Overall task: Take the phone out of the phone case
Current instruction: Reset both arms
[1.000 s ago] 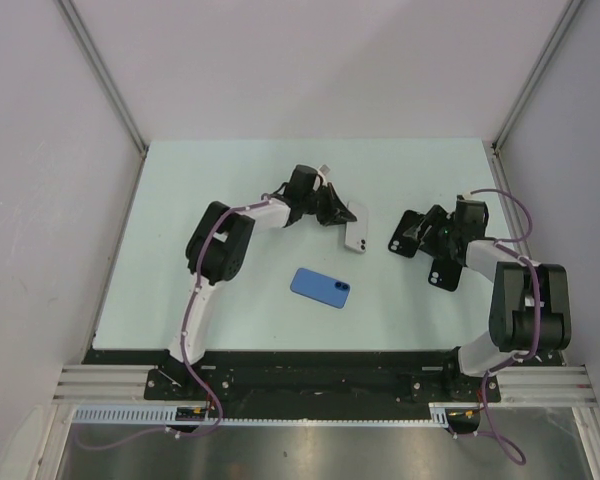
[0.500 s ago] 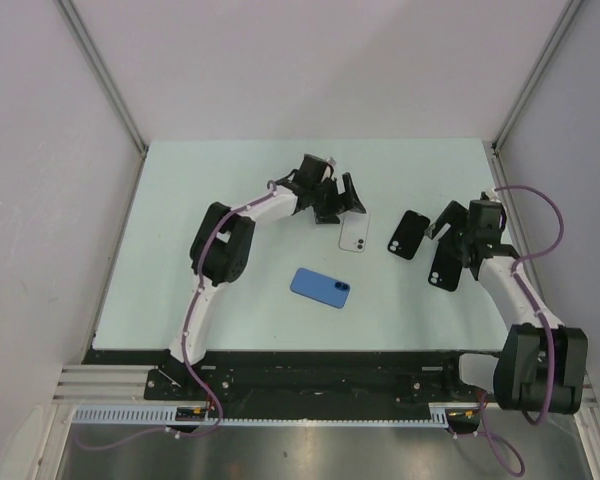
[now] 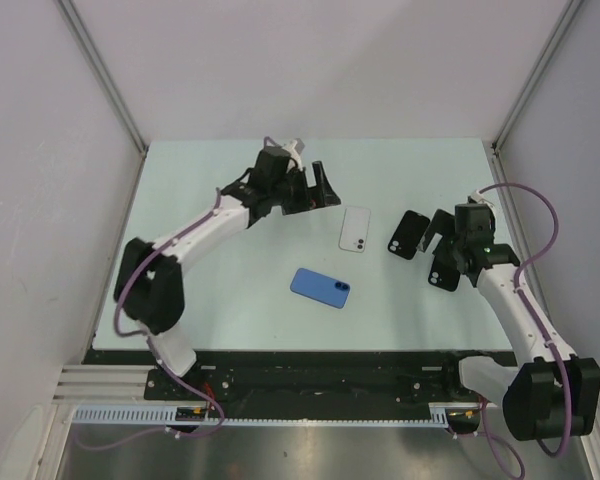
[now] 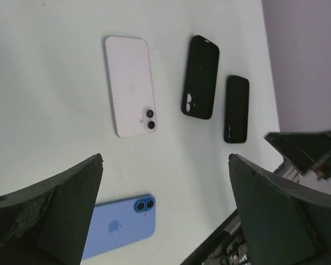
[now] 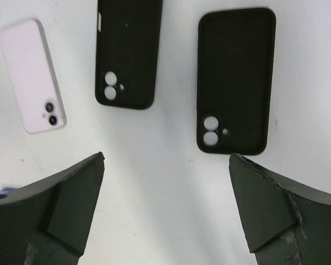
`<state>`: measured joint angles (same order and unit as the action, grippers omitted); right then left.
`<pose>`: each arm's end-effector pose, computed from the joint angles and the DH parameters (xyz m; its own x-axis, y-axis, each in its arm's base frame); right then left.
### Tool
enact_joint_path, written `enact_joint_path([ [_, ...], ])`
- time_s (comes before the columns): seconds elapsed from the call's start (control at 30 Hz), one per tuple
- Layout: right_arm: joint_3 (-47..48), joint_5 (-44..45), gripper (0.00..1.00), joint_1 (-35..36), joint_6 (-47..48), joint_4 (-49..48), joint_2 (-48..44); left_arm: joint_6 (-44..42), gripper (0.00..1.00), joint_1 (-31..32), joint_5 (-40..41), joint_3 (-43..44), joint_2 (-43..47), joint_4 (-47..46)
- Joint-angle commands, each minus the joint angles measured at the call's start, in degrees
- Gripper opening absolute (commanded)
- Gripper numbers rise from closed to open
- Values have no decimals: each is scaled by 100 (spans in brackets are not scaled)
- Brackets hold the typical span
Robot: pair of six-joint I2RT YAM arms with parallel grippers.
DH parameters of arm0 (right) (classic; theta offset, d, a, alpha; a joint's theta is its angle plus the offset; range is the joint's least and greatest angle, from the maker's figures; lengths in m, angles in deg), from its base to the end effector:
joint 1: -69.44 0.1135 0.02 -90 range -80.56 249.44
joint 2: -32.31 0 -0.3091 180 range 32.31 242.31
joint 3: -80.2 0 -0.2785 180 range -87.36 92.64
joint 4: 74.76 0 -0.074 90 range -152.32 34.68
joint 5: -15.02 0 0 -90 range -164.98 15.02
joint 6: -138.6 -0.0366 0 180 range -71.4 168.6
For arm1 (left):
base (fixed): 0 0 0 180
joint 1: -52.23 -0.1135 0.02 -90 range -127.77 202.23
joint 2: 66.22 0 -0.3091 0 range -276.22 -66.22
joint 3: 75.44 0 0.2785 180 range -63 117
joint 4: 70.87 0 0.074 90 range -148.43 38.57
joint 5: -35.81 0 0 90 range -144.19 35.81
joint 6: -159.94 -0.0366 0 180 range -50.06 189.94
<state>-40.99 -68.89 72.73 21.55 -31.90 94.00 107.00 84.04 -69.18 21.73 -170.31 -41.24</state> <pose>0.2285 0.0092 0.2926 -0.6291 0.4168 -0.6561 0.3402 0.9066 0.2497 0.3856 -0.2503 0.3146 -0.8171 -0.1782 -0.5482 0.2422 0.7568 -0.6071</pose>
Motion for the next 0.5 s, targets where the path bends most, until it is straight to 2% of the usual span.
enact_joint_path([
  [0.0,364,735,100,304,86,676,203,-120,100,-88,-207,-1167,1170,-523],
  [0.13,373,833,100,427,103,738,159,-155,100,-122,-40,-2178,2171,-541],
  [0.27,373,754,100,401,252,685,264,196,100,-421,-689,-3240,2981,-795],
  [0.4,364,833,100,409,226,773,326,135,100,-676,-401,-3779,3964,-507],
  [0.47,364,850,100,401,217,808,317,196,100,-738,-609,-3990,4238,-479],
])
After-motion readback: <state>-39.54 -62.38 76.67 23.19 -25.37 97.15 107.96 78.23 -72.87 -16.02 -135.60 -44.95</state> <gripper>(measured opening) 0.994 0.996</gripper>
